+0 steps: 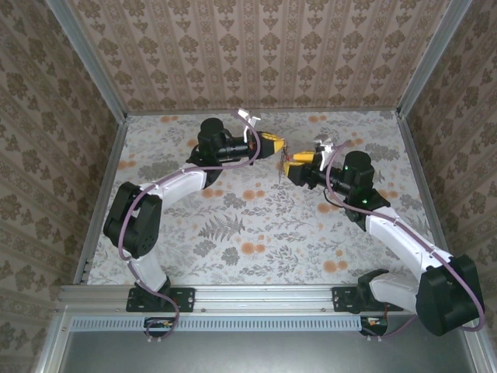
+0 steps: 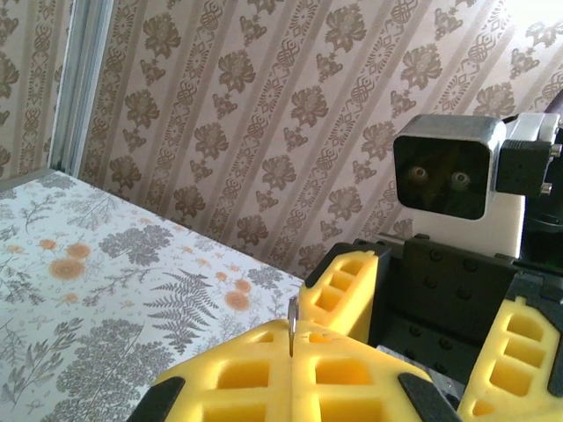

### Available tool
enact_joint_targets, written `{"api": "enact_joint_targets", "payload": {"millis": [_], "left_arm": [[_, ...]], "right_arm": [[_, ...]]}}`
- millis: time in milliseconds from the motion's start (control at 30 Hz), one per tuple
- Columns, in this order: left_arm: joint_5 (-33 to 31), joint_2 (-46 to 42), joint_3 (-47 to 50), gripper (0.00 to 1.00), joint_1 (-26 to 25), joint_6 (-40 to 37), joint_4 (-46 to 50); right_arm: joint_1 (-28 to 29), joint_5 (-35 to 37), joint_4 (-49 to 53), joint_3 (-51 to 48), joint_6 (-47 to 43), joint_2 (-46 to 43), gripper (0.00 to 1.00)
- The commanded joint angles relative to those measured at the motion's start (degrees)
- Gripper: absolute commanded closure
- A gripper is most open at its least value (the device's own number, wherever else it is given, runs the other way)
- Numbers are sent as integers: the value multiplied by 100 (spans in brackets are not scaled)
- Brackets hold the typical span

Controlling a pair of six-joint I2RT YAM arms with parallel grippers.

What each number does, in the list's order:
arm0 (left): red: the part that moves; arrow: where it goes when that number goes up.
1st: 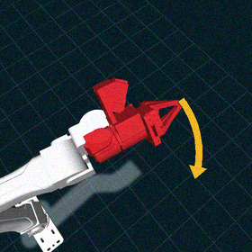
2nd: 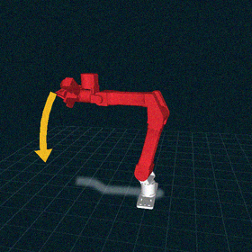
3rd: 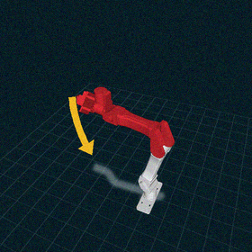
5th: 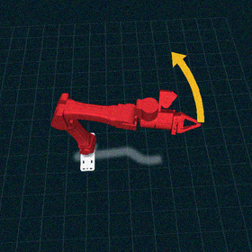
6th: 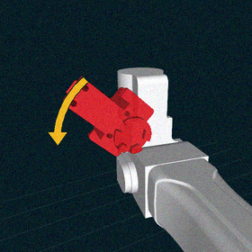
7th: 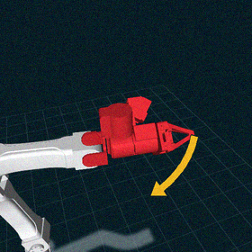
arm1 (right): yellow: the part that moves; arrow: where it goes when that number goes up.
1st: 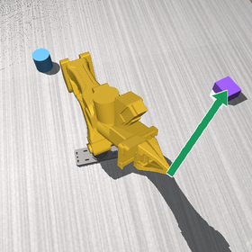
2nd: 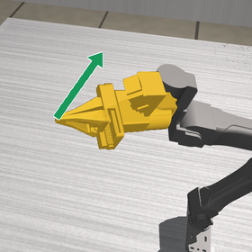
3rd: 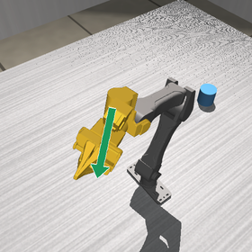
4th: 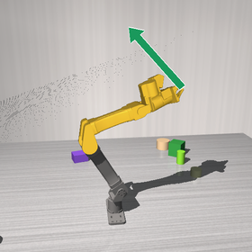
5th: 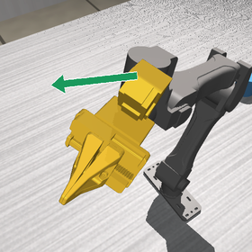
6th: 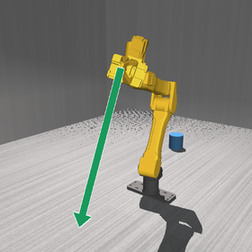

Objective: Put the keys on the keyring

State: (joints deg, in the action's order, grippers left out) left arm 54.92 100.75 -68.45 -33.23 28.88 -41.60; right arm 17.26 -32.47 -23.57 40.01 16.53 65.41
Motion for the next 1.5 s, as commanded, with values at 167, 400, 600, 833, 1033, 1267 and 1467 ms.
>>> {"api": "enact_joint_targets", "payload": {"millis": [167,400,600,833,1033,1267,1467], "left_arm": [[-49,-332,-82,100,54,-386,186],[1,-332,-76,100,54,-372,167],[53,-354,-91,100,45,-348,136],[63,-352,-97,100,10,-261,38],[54,-356,-101,100,1,-249,38],[46,-363,-125,100,-8,-247,60],[37,-354,-145,100,-16,-257,65]], "right_arm": [[-39,13,-270,91,241,-63,36],[-46,-84,-514,121,369,102,36],[-39,-124,-714,282,452,428,36],[-39,-349,-936,420,587,758,45],[-30,-541,-1018,394,647,807,73],[34,-682,-1009,341,635,798,92],[58,-651,-978,262,617,736,92]]}}
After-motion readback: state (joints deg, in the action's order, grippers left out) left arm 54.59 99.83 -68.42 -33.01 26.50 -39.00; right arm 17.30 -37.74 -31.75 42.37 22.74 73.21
